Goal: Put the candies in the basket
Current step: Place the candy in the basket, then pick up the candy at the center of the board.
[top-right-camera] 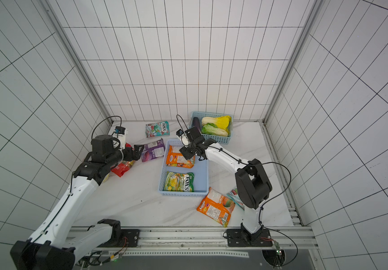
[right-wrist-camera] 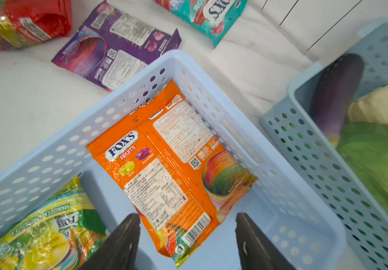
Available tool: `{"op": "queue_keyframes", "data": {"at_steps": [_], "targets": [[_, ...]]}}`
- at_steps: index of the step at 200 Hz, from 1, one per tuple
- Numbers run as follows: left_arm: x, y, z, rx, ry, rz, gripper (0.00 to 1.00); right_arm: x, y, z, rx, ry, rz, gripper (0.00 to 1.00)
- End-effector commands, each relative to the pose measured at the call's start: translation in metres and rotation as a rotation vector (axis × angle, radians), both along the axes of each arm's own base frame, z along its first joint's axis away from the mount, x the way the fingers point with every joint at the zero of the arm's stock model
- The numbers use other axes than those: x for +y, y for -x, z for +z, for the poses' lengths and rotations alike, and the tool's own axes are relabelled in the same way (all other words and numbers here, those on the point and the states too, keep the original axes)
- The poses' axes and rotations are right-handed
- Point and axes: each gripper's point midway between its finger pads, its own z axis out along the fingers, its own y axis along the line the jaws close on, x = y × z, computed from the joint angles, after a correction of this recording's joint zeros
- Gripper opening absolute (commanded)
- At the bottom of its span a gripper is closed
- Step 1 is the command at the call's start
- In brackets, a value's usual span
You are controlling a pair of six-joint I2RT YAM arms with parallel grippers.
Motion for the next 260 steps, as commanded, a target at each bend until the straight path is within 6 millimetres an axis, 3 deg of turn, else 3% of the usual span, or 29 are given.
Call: {"op": "queue_keyframes", "data": {"at_steps": [1, 74, 83, 92, 118, 161, 201, 227, 260], "targets": [[-0.003, 0.000, -0.002, -0.004, -0.010, -0.043, 0.98, -0.018, 0.014, 0.010, 0.014, 0.004, -0.049, 0.73], [-0.001, -0.002, -0.008, -0.013, -0.146, -0.092, 0.98, -0.088, 0.047, 0.062, -0.081, -0.049, -0.184, 0.82], [-0.002, -0.002, -0.008, -0.011, -0.166, -0.108, 0.98, -0.097, 0.051, 0.067, -0.087, -0.052, -0.199, 0.87], [-0.002, -0.003, -0.007, -0.003, -0.181, -0.116, 0.98, -0.106, 0.055, 0.070, -0.090, -0.046, -0.218, 1.00], [-0.004, -0.005, -0.013, 0.012, -0.243, -0.158, 0.97, -0.134, 0.066, 0.078, -0.112, -0.032, -0.284, 0.99], [-0.008, -0.009, -0.029, 0.047, -0.378, -0.258, 0.97, -0.178, 0.082, 0.082, -0.164, -0.047, -0.367, 0.99], [-0.008, -0.021, -0.046, 0.103, -0.449, -0.305, 0.97, -0.214, 0.092, 0.074, -0.218, -0.039, -0.459, 0.99], [-0.011, -0.031, -0.059, 0.144, -0.469, -0.335, 0.96, -0.229, 0.097, 0.065, -0.271, 0.002, -0.478, 0.99], [-0.019, -0.043, -0.072, 0.183, -0.500, -0.369, 0.96, -0.241, 0.101, 0.072, -0.377, -0.028, -0.503, 0.99]]}}
